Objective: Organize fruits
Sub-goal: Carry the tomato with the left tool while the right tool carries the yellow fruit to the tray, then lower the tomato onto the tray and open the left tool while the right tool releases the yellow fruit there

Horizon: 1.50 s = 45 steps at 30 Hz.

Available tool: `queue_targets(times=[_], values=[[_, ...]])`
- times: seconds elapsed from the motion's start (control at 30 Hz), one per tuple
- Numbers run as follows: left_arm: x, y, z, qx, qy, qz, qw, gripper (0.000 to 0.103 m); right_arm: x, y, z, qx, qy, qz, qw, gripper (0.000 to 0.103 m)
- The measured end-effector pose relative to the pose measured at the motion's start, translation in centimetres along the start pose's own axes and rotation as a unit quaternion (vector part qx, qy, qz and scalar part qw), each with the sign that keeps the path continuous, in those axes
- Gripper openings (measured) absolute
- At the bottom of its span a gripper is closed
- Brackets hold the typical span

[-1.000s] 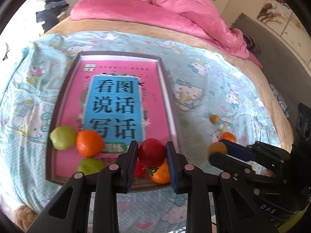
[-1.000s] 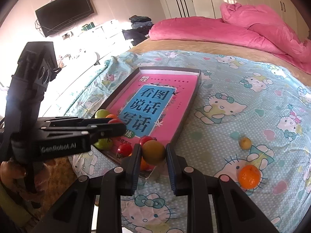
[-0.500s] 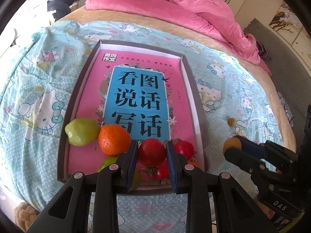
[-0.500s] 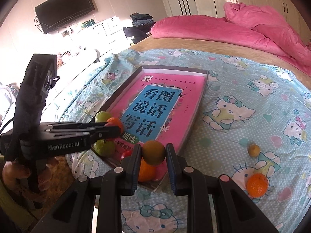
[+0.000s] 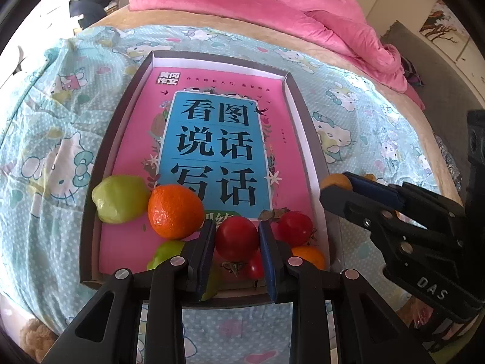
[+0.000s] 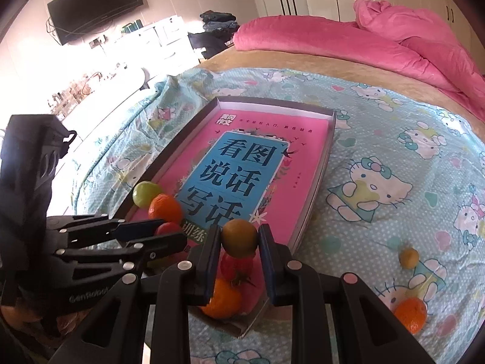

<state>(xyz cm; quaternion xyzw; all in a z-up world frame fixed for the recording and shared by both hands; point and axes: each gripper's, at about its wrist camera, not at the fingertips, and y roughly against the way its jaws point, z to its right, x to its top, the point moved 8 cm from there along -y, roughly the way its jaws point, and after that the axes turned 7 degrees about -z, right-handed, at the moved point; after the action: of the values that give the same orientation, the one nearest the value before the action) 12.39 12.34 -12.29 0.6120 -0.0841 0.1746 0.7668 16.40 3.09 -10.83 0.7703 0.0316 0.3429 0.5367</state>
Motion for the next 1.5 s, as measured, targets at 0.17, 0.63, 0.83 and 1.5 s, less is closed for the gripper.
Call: queue_targets(times=[0.17, 0.63, 0.83, 1.5], values=[[0.0, -0.2, -0.4, 0.014, -0.002, 0.002, 0.9999, 0.030, 0.5, -1.1, -0.1, -0.005, 0.006, -0.009, 1.000, 0.026], [0.7, -0.8, 0.8, 0.012, -0.026, 0.010, 0.9995, 0.030, 1.2, -3.6, 0.8, -0.024, -0.004, -0.035, 0.999, 0.026], [0.9, -1.5, 0.8, 0.010, -0.026, 0.005, 0.9996, 0.030, 0.9, -4.9, 1.1, -0.021, -0.002, -0.061, 0.998, 0.026], [0.8, -3.0, 0.8, 0.012, -0.027, -0.013, 0.9995, 0.030, -0.7, -4.1, 1.4, -0.039, 0.022, -0.060, 0.997, 0.026]])
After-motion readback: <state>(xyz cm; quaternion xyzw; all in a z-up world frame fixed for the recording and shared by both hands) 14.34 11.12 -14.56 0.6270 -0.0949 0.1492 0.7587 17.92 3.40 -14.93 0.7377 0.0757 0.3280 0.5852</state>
